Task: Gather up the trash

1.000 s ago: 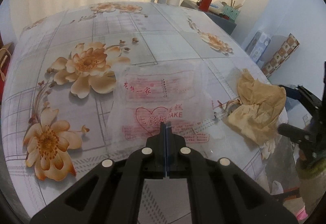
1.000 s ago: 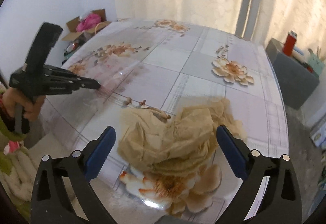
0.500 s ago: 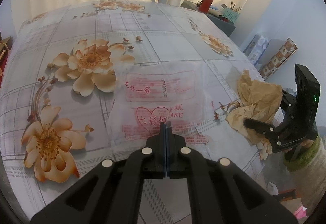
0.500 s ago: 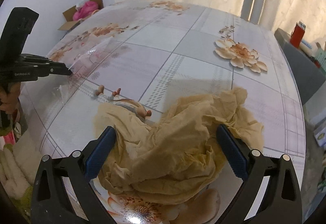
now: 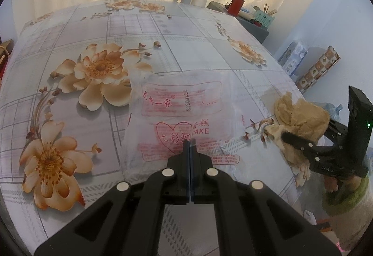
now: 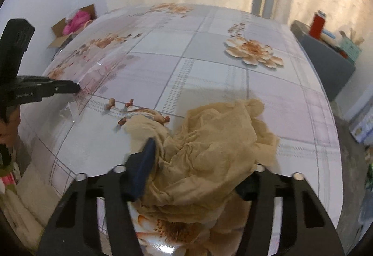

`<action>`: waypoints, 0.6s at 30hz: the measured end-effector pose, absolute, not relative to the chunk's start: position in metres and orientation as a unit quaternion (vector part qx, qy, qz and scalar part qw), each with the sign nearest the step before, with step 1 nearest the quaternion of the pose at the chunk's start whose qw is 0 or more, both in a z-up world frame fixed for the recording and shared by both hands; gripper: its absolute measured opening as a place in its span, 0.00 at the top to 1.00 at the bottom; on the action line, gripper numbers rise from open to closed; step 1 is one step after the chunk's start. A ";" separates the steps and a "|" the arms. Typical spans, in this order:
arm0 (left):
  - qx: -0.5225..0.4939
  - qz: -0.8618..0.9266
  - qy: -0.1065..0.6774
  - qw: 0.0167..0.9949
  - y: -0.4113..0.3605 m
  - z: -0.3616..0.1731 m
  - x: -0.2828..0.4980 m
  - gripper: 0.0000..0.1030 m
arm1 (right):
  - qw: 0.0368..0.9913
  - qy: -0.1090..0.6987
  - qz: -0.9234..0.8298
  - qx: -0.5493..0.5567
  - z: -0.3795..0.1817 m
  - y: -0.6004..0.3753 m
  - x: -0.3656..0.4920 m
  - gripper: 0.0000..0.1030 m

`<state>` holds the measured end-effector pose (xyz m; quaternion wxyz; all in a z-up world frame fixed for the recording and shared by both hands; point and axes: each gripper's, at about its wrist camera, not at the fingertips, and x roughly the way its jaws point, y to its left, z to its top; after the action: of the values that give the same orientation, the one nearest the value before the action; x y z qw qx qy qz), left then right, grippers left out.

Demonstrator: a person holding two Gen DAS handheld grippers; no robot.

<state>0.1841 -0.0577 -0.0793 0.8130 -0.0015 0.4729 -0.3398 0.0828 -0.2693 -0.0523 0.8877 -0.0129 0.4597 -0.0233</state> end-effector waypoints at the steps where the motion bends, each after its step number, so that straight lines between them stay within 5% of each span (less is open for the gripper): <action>1: -0.002 -0.339 0.472 0.813 -0.058 -0.079 0.184 1.00 | 0.888 0.458 -0.031 -0.010 -0.052 -0.269 0.081 0.57; 6: -0.006 -0.338 0.470 0.815 -0.060 -0.080 0.185 1.00 | 0.888 0.455 -0.071 0.017 -0.051 -0.270 0.074 0.85; 18: -0.002 -0.335 0.431 0.838 -0.058 -0.061 0.178 1.00 | 0.902 0.402 -0.110 0.116 -0.024 -0.277 0.051 0.90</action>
<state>0.1782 -0.0584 -0.0610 0.8376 -0.0021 0.4314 -0.3350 0.0513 -0.2772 -0.0239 0.9016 0.1160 0.4020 -0.1096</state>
